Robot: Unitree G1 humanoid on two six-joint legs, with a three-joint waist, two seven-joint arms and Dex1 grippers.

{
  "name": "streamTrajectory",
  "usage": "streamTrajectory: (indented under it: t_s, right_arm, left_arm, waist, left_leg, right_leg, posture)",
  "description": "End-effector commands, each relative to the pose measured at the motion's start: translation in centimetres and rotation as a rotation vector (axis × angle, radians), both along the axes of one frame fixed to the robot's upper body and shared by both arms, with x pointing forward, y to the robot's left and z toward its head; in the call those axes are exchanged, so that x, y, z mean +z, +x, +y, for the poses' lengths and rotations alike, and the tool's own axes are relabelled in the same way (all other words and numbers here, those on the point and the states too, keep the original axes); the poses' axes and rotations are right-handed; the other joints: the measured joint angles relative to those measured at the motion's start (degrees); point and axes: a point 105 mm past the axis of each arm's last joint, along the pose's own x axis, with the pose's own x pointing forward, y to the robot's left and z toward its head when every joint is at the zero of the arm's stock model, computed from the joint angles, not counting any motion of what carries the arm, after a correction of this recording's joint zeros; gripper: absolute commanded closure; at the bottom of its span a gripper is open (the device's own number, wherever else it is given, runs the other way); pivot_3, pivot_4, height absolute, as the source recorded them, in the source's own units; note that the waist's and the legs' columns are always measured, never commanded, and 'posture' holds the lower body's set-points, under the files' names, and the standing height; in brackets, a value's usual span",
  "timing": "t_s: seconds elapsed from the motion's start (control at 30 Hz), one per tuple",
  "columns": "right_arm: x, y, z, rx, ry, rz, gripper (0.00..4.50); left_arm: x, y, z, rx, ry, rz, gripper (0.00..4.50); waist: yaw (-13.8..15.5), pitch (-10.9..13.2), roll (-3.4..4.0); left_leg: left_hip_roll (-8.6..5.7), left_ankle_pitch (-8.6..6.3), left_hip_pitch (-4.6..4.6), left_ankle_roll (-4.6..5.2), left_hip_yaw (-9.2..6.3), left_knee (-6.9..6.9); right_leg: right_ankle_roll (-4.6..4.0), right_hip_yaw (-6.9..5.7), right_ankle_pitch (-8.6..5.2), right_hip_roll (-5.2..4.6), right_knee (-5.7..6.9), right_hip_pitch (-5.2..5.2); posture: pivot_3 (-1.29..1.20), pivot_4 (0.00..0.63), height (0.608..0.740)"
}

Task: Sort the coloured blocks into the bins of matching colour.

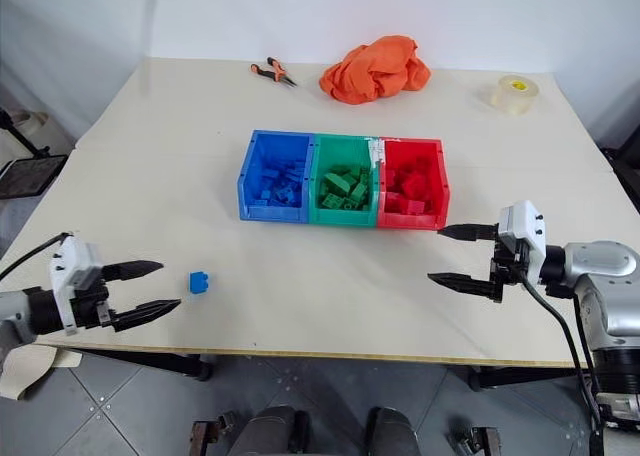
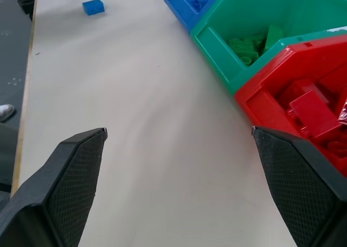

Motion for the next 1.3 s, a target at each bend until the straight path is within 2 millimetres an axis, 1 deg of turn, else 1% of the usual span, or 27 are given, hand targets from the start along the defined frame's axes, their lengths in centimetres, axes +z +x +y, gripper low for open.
streamTrajectory:
  t_s: [0.03,0.1,0.17,0.27,0.33,0.43,0.53,0.63,0.73,0.77,0.9,0.93,0.97,1.0,1.03,1.07,1.17,1.23,1.3]
  right_arm:
    - [0.4,0.1,0.1,0.018,0.001,-0.023,0.00]
    - [0.4,0.1,0.1,0.021,0.001,-0.024,0.00]
    - [0.4,0.2,0.1,0.020,0.000,-0.025,0.00]
    - [0.4,0.3,0.2,0.018,-0.003,-0.026,0.00]
    - [0.4,0.2,0.1,0.017,-0.003,-0.028,0.00]
    - [0.5,-0.1,-0.1,0.009,-0.006,-0.032,0.00]
    - [0.6,-0.2,-0.3,-0.002,-0.006,-0.036,0.00]
    - [0.6,-0.4,-0.5,-0.009,-0.010,-0.034,0.00]
    - [0.6,-0.6,-0.7,-0.017,-0.012,-0.035,0.00]
    - [0.6,-0.7,-0.7,-0.018,-0.012,-0.035,0.00]
    - [0.6,-0.9,-0.8,-0.023,-0.011,-0.036,0.00]
    - [0.6,-0.9,-0.9,-0.027,-0.012,-0.037,0.00]
    - [0.6,-0.9,-1.0,-0.029,-0.012,-0.038,0.00]
    - [0.6,-1.0,-1.0,-0.031,-0.012,-0.038,0.00]
    - [0.6,-1.0,-1.1,-0.034,-0.012,-0.038,0.00]
    - [0.6,-1.0,-1.1,-0.038,-0.011,-0.040,0.00]
    - [0.6,-1.0,-1.2,-0.047,-0.007,-0.043,0.00]
    - [0.6,-1.0,-1.1,-0.050,-0.005,-0.044,0.00]
    - [0.5,-0.9,-0.9,-0.054,-0.001,-0.046,0.00]
  left_arm:
    - [0.4,0.0,0.6,0.008,0.024,-0.037,0.01]
    - [0.0,0.2,-0.4,-0.018,0.009,-0.038,0.01]
    - [-0.3,0.8,-1.1,-0.023,-0.001,-0.051,0.01]
    - [-1.3,2.2,-0.9,0.002,0.038,-0.075,0.01]
    - [-1.6,2.7,-1.0,0.002,0.049,-0.077,0.01]
    - [-2.4,4.0,-1.1,-0.013,0.081,-0.076,0.01]
    - [-2.8,4.6,-1.6,-0.054,0.084,-0.076,0.01]
    - [-3.2,4.6,-2.5,-0.107,0.059,-0.059,0.01]
    - [-3.7,4.4,-2.7,-0.148,0.062,-0.045,0.62]
    - [-3.8,4.4,-2.7,-0.152,0.061,-0.041,0.90]
    - [-3.9,4.3,-2.7,-0.164,0.053,-0.033,2.26]
    - [-3.7,4.3,-2.6,-0.162,0.052,-0.041,2.64]
    - [-3.4,4.4,-2.5,-0.155,0.051,-0.055,2.89]
    - [-3.2,4.5,-2.5,-0.150,0.051,-0.065,2.96]
    - [-2.8,4.7,-2.6,-0.148,0.047,-0.079,2.96]
    - [-1.3,5.6,-3.5,-0.143,0.026,-0.138,2.96]
    - [2.1,7.4,-5.8,-0.149,-0.029,-0.263,2.96]
    - [3.6,8.6,-7.1,-0.153,-0.050,-0.312,2.96]
    - [5.4,10.3,-8.8,-0.163,-0.076,-0.381,2.96]
  waist:
    - [-0.04,0.00,0.00]
    - [-0.04,0.00,0.00]
    - [-0.02,0.00,0.01]
    - [0.00,0.00,0.01]
    - [-0.06,-0.01,0.00]
    - [-0.06,-0.01,0.00]
    - [-0.06,-0.01,0.00]
    - [-0.01,-0.01,-0.01]
    - [-0.02,-0.02,0.00]
    - [-0.03,-0.02,0.00]
    - [-0.06,-0.02,0.00]
    - [-0.07,-0.02,0.00]
    - [-0.07,-0.02,0.01]
    - [-0.07,-0.02,0.00]
    - [-0.06,-0.02,0.00]
    - [-0.04,-0.02,0.00]
    - [0.41,-0.02,-0.02]
    - [0.43,-0.05,-0.09]
    - [0.39,-0.06,-0.10]
  left_leg:
    - [0.00,0.00,0.00,0.00,0.00,0.00]
    - [0.00,0.00,0.00,0.00,0.02,0.00]
    - [-0.01,0.00,0.03,0.00,0.07,0.00]
    - [-0.01,0.00,0.02,0.00,0.07,0.00]
    - [-0.01,0.00,0.02,0.00,0.11,0.01]
    - [-0.01,0.00,0.06,0.00,0.21,0.00]
    - [-0.01,0.01,0.07,0.01,0.28,0.00]
    - [-0.01,0.01,0.08,0.01,0.28,0.00]
    - [-0.01,0.01,0.08,0.01,0.29,0.02]
    - [-0.01,0.01,0.08,0.01,0.29,0.01]
    - [0.00,0.00,0.10,0.01,0.29,0.01]
    - [0.00,0.00,0.10,0.01,0.29,0.01]
    - [0.00,0.00,0.10,0.01,0.28,0.01]
    - [0.00,0.00,0.10,0.01,0.28,0.01]
    - [0.00,0.00,0.10,0.01,0.28,0.01]
    - [0.00,0.00,0.10,0.01,0.28,0.01]
    - [-0.01,0.02,0.02,0.03,0.17,0.09]
    - [-0.07,0.03,-0.03,0.05,0.06,0.14]
    - [-0.09,0.02,0.00,0.05,0.09,0.10]
  right_leg:
    - [0.00,-0.01,0.00,0.00,0.01,0.00]
    - [0.00,-0.04,0.00,0.04,0.02,0.00]
    - [0.00,-0.02,0.00,0.03,0.03,0.00]
    - [0.00,-0.03,0.00,0.15,0.08,-0.02]
    - [0.00,-0.06,0.00,0.28,0.10,-0.05]
    - [0.01,-0.22,0.00,0.32,0.14,-0.09]
    - [0.01,-0.25,0.01,0.34,0.20,-0.12]
    - [0.02,-0.26,0.01,0.34,0.21,-0.12]
    - [0.02,-0.25,0.01,0.32,0.22,-0.12]
    - [0.02,-0.25,0.01,0.33,0.22,-0.12]
    - [0.02,-0.25,0.01,0.32,0.22,-0.11]
    - [0.02,-0.24,0.01,0.32,0.21,-0.11]
    - [0.02,-0.24,0.01,0.33,0.22,-0.11]
    - [0.02,-0.24,0.01,0.33,0.22,-0.11]
    - [0.02,-0.25,0.01,0.33,0.21,-0.11]
    - [0.02,-0.24,0.01,0.32,0.22,-0.11]
    - [0.04,-0.23,0.02,0.30,0.22,-0.09]
    - [0.08,-0.21,0.04,0.28,0.23,-0.04]
    - [0.09,-0.26,0.05,0.31,0.22,-0.05]
  posture:
    - [0.00,0.150,0.740]
    - [0.00,0.150,0.740]
    - [0.00,0.150,0.740]
    - [0.00,0.150,0.740]
    - [0.00,0.150,0.740]
    - [0.00,0.150,0.740]
    - [0.00,0.150,0.740]
    - [0.00,0.150,0.740]
    - [0.00,0.150,0.740]
    - [0.00,0.150,0.740]
    - [0.00,0.150,0.740]
    - [0.00,0.150,0.740]
    - [0.00,0.150,0.740]
    - [0.00,0.150,0.740]
    - [0.00,0.150,0.740]
    - [0.00,0.150,0.740]
    - [0.00,0.150,0.740]
    - [0.00,0.150,0.740]
    - [0.00,0.150,0.740]
